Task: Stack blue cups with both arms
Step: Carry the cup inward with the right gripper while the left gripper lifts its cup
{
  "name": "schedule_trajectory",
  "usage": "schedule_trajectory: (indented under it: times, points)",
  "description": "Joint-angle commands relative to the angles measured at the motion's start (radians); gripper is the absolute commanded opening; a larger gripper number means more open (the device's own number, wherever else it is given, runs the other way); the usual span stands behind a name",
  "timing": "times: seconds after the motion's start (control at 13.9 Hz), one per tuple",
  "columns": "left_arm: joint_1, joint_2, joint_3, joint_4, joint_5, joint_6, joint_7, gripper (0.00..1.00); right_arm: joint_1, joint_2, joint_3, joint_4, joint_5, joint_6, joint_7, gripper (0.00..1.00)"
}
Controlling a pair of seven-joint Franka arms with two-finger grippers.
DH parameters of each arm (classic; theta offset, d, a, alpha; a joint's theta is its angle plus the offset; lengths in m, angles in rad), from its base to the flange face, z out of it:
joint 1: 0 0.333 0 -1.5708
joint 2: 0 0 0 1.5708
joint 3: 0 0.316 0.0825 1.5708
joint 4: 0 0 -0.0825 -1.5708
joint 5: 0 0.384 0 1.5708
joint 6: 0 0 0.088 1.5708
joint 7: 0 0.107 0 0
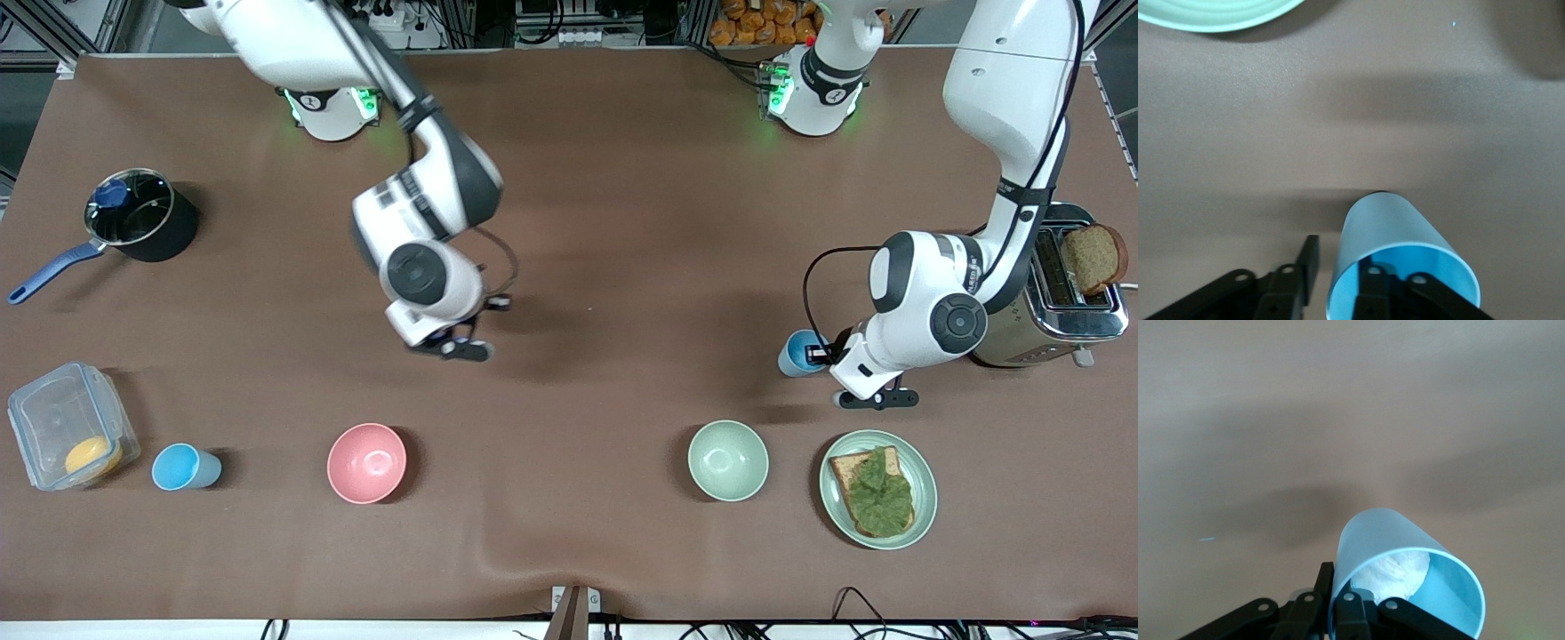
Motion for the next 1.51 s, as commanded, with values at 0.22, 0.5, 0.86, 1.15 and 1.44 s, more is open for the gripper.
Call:
schedule_trajectory:
  times: [0.22, 0.5, 0.86, 1.15, 1.44]
  points:
    - [0.004, -0.105, -0.001, -0.006, -0.006, -0.08, -0.023, 0.0, 0.15, 0.095, -0.014, 0.023, 0.044, 0.239, 0.247, 0.0]
    - [0.012, -0.214, -0.064, -0.06, -0.014, -0.081, -0.1, 0.0, 0.204, 0.144, -0.015, 0.022, 0.041, 0.331, 0.252, 0.0]
    - [0.012, -0.299, -0.125, -0.115, -0.057, -0.08, -0.167, 0.0, 0.219, 0.167, -0.017, 0.016, 0.032, 0.362, 0.252, 1.0]
    - [0.01, -0.342, -0.177, -0.151, -0.057, -0.08, -0.249, 0.0, 0.221, 0.149, -0.02, 0.027, 0.027, 0.347, 0.246, 1.0]
    - [0.006, -0.331, -0.234, -0.142, -0.058, -0.08, -0.312, 0.0, 0.152, 0.068, -0.021, 0.048, 0.029, 0.258, 0.237, 1.0]
